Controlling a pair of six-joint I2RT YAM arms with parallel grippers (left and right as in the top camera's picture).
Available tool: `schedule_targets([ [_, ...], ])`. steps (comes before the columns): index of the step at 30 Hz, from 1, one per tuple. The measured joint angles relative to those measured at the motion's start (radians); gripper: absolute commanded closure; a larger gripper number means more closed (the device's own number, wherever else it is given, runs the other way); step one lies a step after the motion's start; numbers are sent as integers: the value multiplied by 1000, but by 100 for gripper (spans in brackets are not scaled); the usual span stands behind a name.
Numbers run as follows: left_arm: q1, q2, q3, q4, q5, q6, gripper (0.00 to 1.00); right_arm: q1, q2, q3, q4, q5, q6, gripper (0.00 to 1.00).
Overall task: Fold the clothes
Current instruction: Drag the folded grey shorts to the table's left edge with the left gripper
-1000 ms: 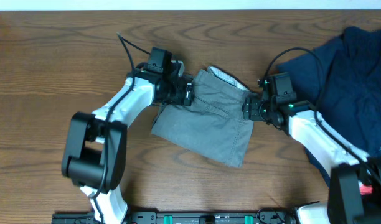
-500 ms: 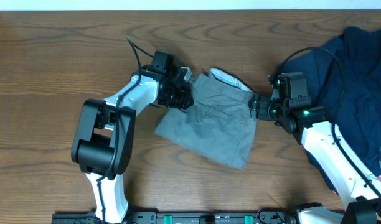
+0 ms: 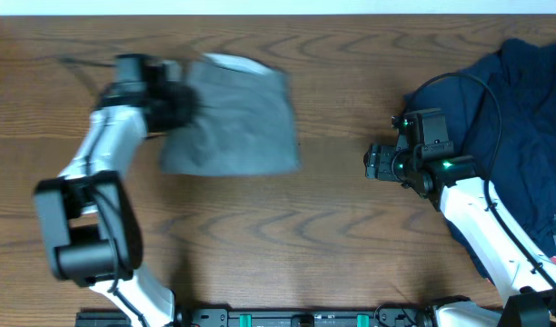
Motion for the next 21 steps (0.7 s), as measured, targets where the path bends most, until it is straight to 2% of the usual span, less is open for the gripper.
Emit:
schedule_targets([
  [10, 435, -1, 5, 8, -111, -163, 94, 0, 0, 0, -20, 0, 0, 21],
  [14, 547, -2, 5, 5, -130, -246, 94, 0, 0, 0, -22, 0, 0, 21],
  [19, 625, -2, 4, -8, -138, -349, 93, 0, 0, 0, -26, 0, 0, 21],
  [20, 631, -1, 4, -13, -138, -365, 90, 0, 0, 0, -26, 0, 0, 21],
  [21, 634, -2, 4, -16, -138, -373, 78, 0, 0, 0, -27, 0, 0, 21],
])
